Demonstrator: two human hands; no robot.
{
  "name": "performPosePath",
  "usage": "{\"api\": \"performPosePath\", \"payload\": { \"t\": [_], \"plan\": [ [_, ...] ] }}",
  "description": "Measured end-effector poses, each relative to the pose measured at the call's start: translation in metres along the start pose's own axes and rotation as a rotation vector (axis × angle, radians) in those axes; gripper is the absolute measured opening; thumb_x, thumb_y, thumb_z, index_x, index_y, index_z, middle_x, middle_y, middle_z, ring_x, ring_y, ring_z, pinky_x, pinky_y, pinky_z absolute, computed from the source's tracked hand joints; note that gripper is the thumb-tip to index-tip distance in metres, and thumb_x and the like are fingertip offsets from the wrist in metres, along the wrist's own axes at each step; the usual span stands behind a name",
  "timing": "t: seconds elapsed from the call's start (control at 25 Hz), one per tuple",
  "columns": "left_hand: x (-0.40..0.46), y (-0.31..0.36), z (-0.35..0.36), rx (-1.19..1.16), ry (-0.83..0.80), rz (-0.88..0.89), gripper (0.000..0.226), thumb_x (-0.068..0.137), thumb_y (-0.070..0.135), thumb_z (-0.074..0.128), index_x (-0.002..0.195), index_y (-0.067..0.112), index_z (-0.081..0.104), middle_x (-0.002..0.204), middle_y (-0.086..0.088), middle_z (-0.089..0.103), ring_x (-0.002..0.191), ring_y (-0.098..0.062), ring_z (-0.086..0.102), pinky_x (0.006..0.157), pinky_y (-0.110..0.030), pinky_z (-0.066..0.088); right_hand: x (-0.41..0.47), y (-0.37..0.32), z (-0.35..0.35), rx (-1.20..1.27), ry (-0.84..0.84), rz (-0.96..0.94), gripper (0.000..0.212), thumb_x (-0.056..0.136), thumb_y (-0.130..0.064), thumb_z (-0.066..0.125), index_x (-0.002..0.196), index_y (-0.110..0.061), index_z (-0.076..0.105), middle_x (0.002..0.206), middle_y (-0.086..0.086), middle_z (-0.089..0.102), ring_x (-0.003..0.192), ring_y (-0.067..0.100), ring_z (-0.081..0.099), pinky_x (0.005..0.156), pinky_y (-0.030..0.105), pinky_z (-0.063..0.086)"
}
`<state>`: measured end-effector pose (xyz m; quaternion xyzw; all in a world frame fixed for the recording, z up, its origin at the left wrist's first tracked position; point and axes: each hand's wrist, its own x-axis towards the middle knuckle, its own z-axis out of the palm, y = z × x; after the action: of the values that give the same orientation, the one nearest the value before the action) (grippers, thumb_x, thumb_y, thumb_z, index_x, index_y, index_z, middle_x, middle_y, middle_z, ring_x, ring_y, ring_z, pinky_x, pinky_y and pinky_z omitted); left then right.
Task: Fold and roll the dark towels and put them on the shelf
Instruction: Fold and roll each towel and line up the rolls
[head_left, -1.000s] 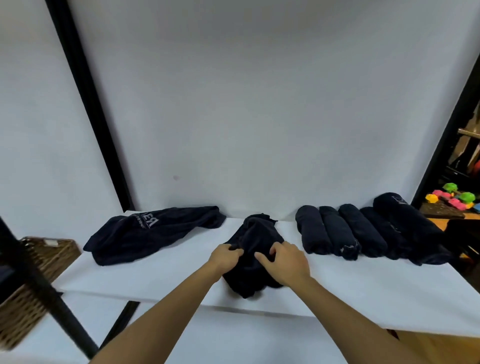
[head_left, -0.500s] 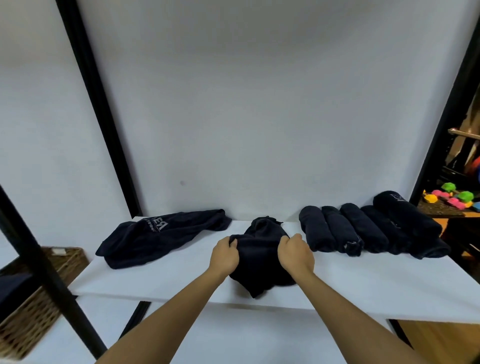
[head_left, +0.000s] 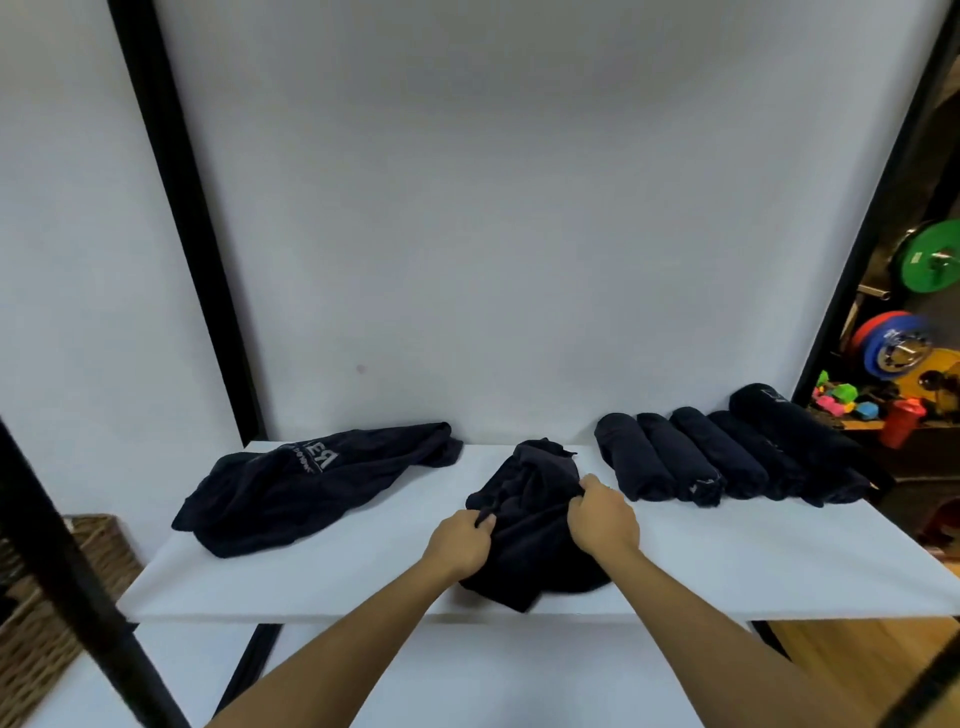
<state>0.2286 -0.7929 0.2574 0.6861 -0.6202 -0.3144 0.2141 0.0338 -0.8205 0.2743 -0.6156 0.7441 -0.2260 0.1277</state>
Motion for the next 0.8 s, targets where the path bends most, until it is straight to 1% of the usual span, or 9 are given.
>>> {"api": "performPosePath", "payload": {
  "t": [0.08, 0.16, 0.2, 0.28, 0.44, 0.52, 0.64, 0.72, 0.8],
  "plan": [
    [0.001, 0.002, -0.01, -0.068, 0.03, 0.005, 0.04, 0.105, 0.037, 0.034, 0.116, 0.012, 0.063, 0.116, -0.006, 0.066, 0.105, -0.024, 0.06, 0.093, -0.034, 0.046, 0.007, -0.001, -0.004, 0.212, 0.022, 0.064, 0.02, 0.097, -0.016, 0.043, 0.108, -0.009, 0.058, 0.096, 0.006, 0.064, 0.085, 0.025, 0.058, 0.07, 0.034, 0.046],
    [0.006, 0.014, -0.029, -0.213, 0.08, 0.011, 0.042, 0.105, 0.037, 0.033, 0.125, 0.013, 0.06, 0.125, -0.005, 0.062, 0.113, -0.024, 0.057, 0.098, -0.033, 0.043, 0.018, -0.008, -0.016, 0.465, 0.025, 0.128, 0.021, 0.098, -0.017, 0.048, 0.108, -0.005, 0.063, 0.097, 0.009, 0.066, 0.095, 0.029, 0.061, 0.083, 0.041, 0.051],
    [0.01, 0.025, -0.044, -0.304, 0.108, 0.013, 0.044, 0.105, 0.038, 0.034, 0.13, 0.012, 0.058, 0.131, -0.004, 0.059, 0.119, -0.025, 0.055, 0.102, -0.034, 0.041, 0.024, -0.016, -0.028, 0.596, 0.024, 0.15, 0.023, 0.099, -0.017, 0.049, 0.112, -0.005, 0.063, 0.101, 0.009, 0.066, 0.1, 0.03, 0.061, 0.088, 0.042, 0.051],
    [0.016, 0.056, -0.08, -0.468, 0.14, 0.078, 0.045, 0.105, 0.042, 0.035, 0.132, 0.013, 0.057, 0.134, -0.006, 0.058, 0.121, -0.024, 0.054, 0.107, -0.036, 0.041, 0.037, -0.037, -0.063, 0.808, 0.03, 0.158, 0.025, 0.1, -0.021, 0.048, 0.119, -0.01, 0.059, 0.108, 0.009, 0.064, 0.1, 0.028, 0.061, 0.084, 0.042, 0.053],
    [0.011, 0.144, -0.162, -0.663, 0.184, 0.364, 0.043, 0.105, 0.044, 0.035, 0.133, 0.019, 0.058, 0.12, 0.004, 0.063, 0.11, -0.016, 0.059, 0.098, -0.029, 0.045, 0.048, -0.089, -0.154, 1.128, 0.118, 0.028, 0.019, 0.103, -0.028, 0.04, 0.118, -0.019, 0.048, 0.104, 0.004, 0.058, 0.086, 0.02, 0.057, 0.071, 0.034, 0.051],
    [0.004, 0.179, -0.192, -0.687, 0.201, 0.456, 0.043, 0.104, 0.045, 0.036, 0.132, 0.022, 0.058, 0.119, 0.005, 0.064, 0.109, -0.014, 0.061, 0.098, -0.029, 0.047, 0.044, -0.108, -0.19, 1.099, 0.289, -0.067, 0.019, 0.103, -0.032, 0.037, 0.116, -0.021, 0.044, 0.096, -0.001, 0.056, 0.078, 0.014, 0.054, 0.066, 0.028, 0.046],
    [-0.003, 0.198, -0.203, -0.693, 0.214, 0.51, 0.041, 0.105, 0.045, 0.035, 0.13, 0.023, 0.06, 0.116, 0.007, 0.065, 0.106, -0.011, 0.061, 0.093, -0.026, 0.048, 0.039, -0.114, -0.211, 0.912, 0.503, -0.214, 0.016, 0.103, -0.035, 0.036, 0.11, -0.021, 0.04, 0.082, -0.005, 0.051, 0.071, 0.008, 0.05, 0.062, 0.024, 0.039],
    [0.0, 0.181, -0.189, -0.669, 0.225, 0.468, 0.042, 0.105, 0.044, 0.034, 0.13, 0.022, 0.06, 0.115, 0.007, 0.064, 0.104, -0.011, 0.06, 0.09, -0.024, 0.045, 0.038, -0.102, -0.199, 0.763, 0.515, -0.284, 0.016, 0.102, -0.033, 0.041, 0.107, -0.019, 0.041, 0.075, -0.004, 0.049, 0.066, 0.009, 0.048, 0.059, 0.023, 0.035],
    [0.009, 0.145, -0.161, -0.639, 0.204, 0.38, 0.04, 0.105, 0.043, 0.034, 0.128, 0.022, 0.06, 0.118, 0.003, 0.064, 0.104, -0.014, 0.06, 0.09, -0.025, 0.044, 0.037, -0.085, -0.167, 0.645, 0.425, -0.284, 0.018, 0.101, -0.032, 0.048, 0.106, -0.015, 0.046, 0.074, -0.004, 0.05, 0.066, 0.01, 0.05, 0.06, 0.026, 0.034]
  ]
}}
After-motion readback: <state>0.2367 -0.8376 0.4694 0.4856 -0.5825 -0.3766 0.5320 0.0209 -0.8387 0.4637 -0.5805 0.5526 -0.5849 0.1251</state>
